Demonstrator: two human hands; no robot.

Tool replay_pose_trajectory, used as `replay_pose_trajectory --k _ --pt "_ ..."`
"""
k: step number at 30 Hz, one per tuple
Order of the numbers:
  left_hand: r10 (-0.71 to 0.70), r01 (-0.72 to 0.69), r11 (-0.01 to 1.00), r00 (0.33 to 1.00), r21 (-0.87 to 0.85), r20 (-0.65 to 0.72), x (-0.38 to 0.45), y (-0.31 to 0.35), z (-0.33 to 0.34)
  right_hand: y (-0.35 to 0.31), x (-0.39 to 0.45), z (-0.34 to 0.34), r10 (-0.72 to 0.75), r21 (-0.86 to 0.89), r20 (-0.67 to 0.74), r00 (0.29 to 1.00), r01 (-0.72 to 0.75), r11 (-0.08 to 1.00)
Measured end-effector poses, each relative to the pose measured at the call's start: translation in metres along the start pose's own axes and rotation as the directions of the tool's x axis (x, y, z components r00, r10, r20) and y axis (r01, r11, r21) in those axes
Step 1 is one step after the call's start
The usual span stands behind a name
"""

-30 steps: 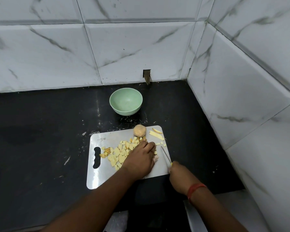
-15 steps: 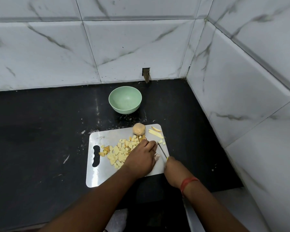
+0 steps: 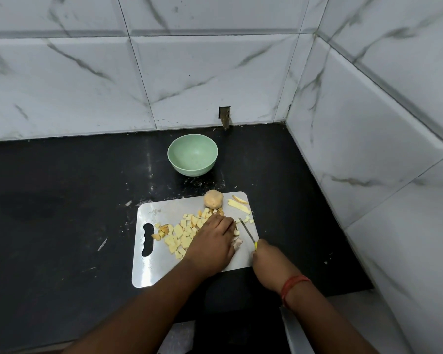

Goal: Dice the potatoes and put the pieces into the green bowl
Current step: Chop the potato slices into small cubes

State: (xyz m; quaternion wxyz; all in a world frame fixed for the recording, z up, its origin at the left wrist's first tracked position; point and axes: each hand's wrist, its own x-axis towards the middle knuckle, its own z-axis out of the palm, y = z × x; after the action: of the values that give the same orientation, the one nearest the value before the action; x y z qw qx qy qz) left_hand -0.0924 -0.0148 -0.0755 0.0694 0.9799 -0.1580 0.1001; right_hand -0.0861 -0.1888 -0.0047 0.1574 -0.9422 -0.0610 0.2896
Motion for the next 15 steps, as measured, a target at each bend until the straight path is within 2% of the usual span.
replay_pose_trajectory --k 15 --pt "-0.050 0.048 0.998 0.997 0.034 0.050 -0.002 0.002 -0.002 -0.005 0.008 0.011 0.050 -0.063 0.040 0.998 -0.048 0.997"
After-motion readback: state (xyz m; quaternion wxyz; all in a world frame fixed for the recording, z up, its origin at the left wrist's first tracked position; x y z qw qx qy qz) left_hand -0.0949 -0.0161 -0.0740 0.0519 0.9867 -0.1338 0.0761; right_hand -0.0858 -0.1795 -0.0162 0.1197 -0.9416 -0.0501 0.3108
